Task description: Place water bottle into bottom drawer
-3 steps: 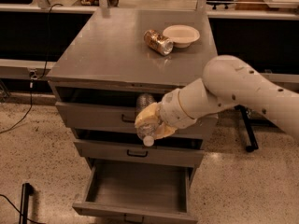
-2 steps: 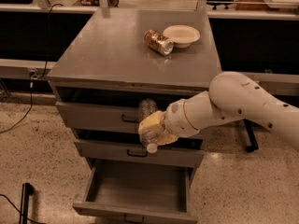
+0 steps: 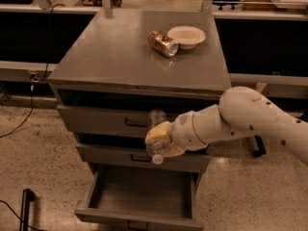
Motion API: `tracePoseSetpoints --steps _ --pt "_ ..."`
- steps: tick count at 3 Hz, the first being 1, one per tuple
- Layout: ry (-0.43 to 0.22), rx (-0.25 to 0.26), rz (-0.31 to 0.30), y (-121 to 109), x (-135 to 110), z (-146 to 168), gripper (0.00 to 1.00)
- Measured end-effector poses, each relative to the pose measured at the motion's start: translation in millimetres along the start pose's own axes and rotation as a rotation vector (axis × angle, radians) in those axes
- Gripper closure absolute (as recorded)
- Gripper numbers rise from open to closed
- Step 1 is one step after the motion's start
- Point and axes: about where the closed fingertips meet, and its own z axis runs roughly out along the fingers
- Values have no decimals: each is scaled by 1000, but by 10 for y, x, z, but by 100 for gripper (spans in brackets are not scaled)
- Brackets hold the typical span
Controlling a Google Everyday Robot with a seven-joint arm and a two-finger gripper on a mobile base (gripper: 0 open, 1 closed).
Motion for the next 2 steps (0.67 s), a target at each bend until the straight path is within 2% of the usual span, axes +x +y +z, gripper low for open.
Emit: tracePoseSetpoints --steps 1,2 --pt "35 6 40 171 -172 111 100" --pt "29 4 43 184 -175 130 100"
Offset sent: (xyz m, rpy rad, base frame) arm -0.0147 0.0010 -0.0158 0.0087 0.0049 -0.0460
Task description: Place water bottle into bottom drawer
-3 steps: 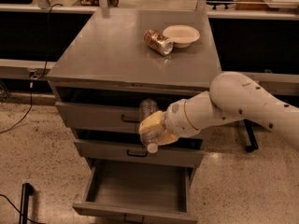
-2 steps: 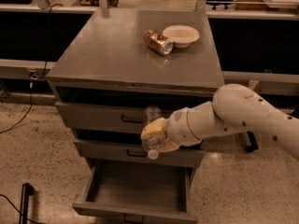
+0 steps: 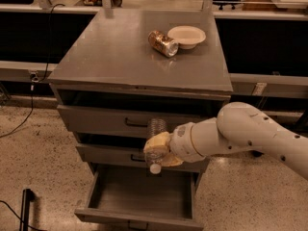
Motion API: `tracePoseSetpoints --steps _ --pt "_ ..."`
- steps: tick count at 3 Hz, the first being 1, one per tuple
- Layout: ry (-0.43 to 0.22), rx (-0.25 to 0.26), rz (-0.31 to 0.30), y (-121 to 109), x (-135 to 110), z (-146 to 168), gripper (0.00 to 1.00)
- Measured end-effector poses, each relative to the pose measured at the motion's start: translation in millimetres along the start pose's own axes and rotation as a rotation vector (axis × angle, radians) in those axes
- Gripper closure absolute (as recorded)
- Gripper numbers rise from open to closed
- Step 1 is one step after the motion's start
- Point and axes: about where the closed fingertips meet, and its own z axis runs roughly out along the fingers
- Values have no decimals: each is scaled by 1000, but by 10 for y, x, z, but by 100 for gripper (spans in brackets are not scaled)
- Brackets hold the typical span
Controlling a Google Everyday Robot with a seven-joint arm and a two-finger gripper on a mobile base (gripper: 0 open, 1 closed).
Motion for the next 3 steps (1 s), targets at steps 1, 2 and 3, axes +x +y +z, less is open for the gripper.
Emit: tracePoseSetpoints --steps 1,2,3 --pt "25 19 0 114 -30 129 100" --pt "54 67 -27 543 -276 493 100" --pt "120 105 -27 663 -218 616 100"
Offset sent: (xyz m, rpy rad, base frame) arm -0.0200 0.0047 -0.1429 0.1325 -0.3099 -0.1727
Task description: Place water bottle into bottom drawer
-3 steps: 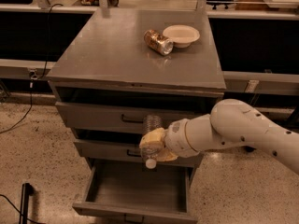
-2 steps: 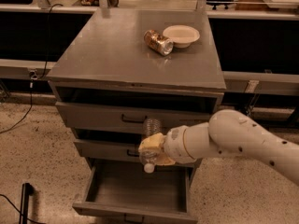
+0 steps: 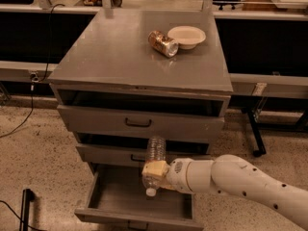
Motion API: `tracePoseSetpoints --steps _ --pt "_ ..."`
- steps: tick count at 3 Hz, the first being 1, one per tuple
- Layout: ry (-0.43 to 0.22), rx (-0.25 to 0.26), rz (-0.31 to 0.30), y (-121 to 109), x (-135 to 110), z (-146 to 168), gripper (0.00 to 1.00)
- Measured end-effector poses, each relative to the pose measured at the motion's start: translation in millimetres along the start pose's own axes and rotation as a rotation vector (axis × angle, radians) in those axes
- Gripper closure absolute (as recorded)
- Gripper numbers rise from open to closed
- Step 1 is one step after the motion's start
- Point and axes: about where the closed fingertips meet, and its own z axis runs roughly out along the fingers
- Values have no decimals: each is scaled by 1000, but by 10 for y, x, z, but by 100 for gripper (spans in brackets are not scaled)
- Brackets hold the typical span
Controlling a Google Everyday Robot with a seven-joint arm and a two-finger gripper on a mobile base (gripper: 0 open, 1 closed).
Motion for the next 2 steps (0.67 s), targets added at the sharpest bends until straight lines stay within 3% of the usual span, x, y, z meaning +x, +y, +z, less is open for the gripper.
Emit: tracePoseSetpoints --steps 1,2 --pt "1 0 -1 -3 3 -1 100" --pt "1 37 14 221 -7 182 100"
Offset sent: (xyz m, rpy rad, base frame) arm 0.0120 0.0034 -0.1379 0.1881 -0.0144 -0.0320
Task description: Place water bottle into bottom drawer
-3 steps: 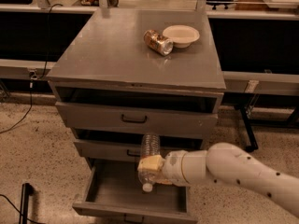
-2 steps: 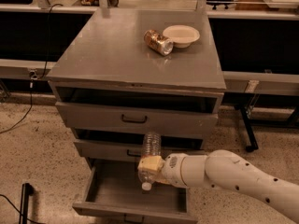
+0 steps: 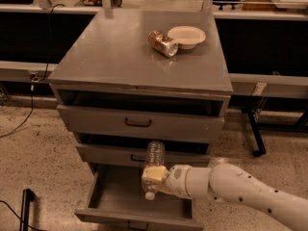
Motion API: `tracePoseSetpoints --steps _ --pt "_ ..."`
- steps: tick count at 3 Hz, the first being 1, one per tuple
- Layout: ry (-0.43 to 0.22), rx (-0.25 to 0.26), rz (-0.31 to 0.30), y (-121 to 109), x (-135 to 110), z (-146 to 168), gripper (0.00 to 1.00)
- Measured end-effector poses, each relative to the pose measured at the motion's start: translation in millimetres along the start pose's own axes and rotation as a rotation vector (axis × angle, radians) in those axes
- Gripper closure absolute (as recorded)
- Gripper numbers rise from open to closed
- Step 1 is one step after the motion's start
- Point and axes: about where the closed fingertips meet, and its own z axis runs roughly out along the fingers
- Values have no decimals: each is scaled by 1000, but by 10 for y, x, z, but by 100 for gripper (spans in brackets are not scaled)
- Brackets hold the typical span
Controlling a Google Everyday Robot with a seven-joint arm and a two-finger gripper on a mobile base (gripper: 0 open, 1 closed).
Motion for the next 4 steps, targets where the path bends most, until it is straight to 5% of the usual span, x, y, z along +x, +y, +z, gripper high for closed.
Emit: tracePoseSetpoints --steps 2,3,4 --pt "14 140 -50 928 49 381 100" --pt "-22 189 -1 1078 -123 593 100" --pt "-75 182 38 1114 -139 670 100"
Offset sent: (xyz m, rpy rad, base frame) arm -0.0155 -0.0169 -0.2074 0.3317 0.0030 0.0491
